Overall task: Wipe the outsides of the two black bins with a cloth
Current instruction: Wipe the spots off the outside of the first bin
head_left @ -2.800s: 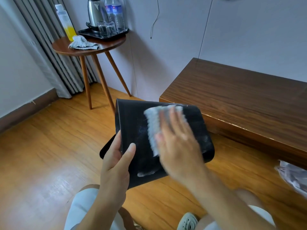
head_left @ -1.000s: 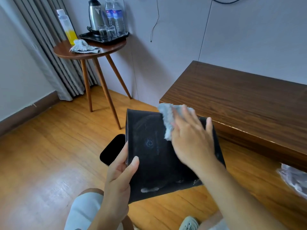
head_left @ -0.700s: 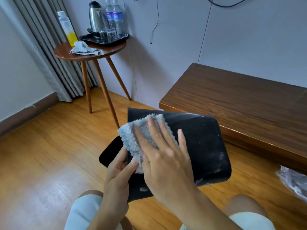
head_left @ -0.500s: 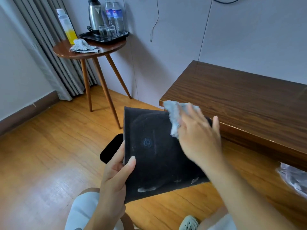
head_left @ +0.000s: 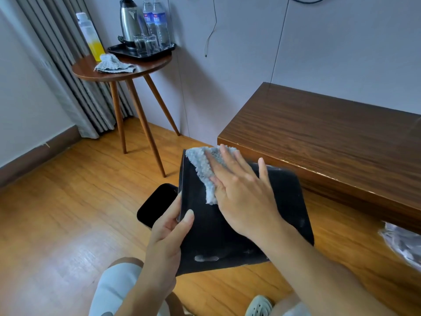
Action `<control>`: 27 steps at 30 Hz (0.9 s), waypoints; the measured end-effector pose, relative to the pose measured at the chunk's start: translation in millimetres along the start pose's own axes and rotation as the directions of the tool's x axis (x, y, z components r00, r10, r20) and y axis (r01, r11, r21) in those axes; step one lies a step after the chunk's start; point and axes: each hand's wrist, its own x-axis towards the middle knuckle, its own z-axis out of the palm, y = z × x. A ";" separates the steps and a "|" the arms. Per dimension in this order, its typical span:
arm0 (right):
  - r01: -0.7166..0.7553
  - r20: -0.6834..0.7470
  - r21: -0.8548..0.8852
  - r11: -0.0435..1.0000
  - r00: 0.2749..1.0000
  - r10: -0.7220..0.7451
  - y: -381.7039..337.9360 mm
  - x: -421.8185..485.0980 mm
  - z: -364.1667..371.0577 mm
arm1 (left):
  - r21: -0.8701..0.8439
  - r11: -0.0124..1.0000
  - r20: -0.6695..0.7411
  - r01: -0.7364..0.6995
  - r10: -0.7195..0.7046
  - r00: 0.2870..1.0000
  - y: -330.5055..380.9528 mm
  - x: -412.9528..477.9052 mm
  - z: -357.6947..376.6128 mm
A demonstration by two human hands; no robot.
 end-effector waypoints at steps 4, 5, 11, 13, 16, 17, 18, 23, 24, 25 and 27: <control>0.100 -0.037 0.006 0.995 0.994 -0.099 -18.7 -24.8 7.4 | -0.008 1.000 -0.093 0.001 -0.001 0.996 11.1 7.8 -0.7; 0.131 -0.047 0.006 0.991 0.990 -0.130 -24.7 -36.8 11.6 | -0.004 1.000 -0.137 -0.006 0.005 0.991 14.2 10.4 -1.4; 0.131 -0.052 -0.022 0.991 0.990 -0.132 -31.9 -58.3 20.2 | -0.030 0.999 -0.169 -0.041 0.035 0.985 25.4 16.9 -2.1; 0.084 -0.050 -0.029 0.996 0.995 -0.086 -22.9 -36.3 11.0 | -0.018 0.999 -0.142 -0.030 0.027 0.989 24.0 16.6 -5.2; -0.063 -0.020 -0.035 0.997 0.998 0.062 -2.0 9.5 -7.2 | 0.045 0.998 -0.081 -0.040 0.044 0.996 22.7 11.8 -4.9; -0.087 -0.004 -0.040 0.995 0.996 0.087 2.1 19.5 -11.3 | 0.042 0.998 -0.080 -0.044 0.047 0.996 23.1 10.6 -5.5; -0.088 -0.001 -0.038 0.995 0.996 0.088 2.4 23.6 -12.7 | 0.034 0.998 -0.087 -0.049 0.052 0.995 24.6 10.2 -5.8; 0.093 -0.045 -0.004 0.996 0.995 -0.094 -32.7 -28.5 3.4 | -0.024 0.998 -0.146 -0.055 0.051 0.988 30.5 17.2 -13.2; 0.118 -0.043 -0.007 0.993 0.992 -0.118 -37.5 -42.2 9.0 | -0.024 0.998 -0.156 -0.060 0.055 0.986 31.2 17.9 -13.6; 0.125 -0.039 -0.012 0.992 0.991 -0.125 -38.8 -49.8 12.8 | -0.023 0.998 -0.161 -0.062 0.058 0.985 31.0 18.2 -13.2; 0.106 -0.043 -0.029 0.994 0.993 -0.107 -30.1 -46.2 15.4 | -0.028 0.999 -0.146 -0.046 0.041 0.988 27.7 16.1 -12.0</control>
